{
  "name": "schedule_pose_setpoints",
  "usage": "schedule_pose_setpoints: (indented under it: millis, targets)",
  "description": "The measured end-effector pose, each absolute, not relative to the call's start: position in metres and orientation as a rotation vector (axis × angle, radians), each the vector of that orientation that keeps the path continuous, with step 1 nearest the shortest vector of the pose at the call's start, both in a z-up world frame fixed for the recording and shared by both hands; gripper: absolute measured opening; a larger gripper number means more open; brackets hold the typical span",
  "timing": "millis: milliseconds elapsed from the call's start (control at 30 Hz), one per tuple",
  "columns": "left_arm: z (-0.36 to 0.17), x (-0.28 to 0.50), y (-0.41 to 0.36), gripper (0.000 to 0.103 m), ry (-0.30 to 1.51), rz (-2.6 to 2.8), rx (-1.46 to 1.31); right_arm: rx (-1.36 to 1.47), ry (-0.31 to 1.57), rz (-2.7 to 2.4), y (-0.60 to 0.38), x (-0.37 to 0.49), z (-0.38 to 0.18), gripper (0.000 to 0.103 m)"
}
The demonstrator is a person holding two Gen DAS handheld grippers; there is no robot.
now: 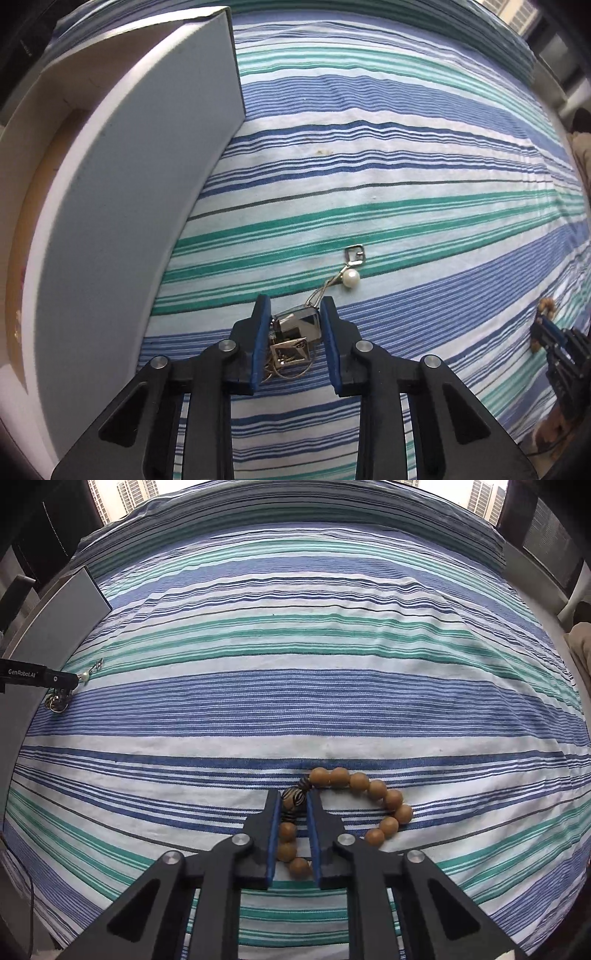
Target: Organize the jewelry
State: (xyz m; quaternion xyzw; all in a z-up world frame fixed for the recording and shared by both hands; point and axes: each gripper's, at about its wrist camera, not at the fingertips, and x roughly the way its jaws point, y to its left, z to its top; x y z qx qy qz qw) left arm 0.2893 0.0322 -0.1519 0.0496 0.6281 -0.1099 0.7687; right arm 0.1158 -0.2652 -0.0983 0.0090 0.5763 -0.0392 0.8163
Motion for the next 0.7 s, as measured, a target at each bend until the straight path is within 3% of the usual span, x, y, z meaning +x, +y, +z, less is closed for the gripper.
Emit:
schedule_pose_setpoints:
  millis: [700]
  targets:
    - [-0.1,0.219,0.038,0.027,1.18,-0.231,0.167,0.025,1.184,-0.036,-0.259,0.084,-0.062,0.014]
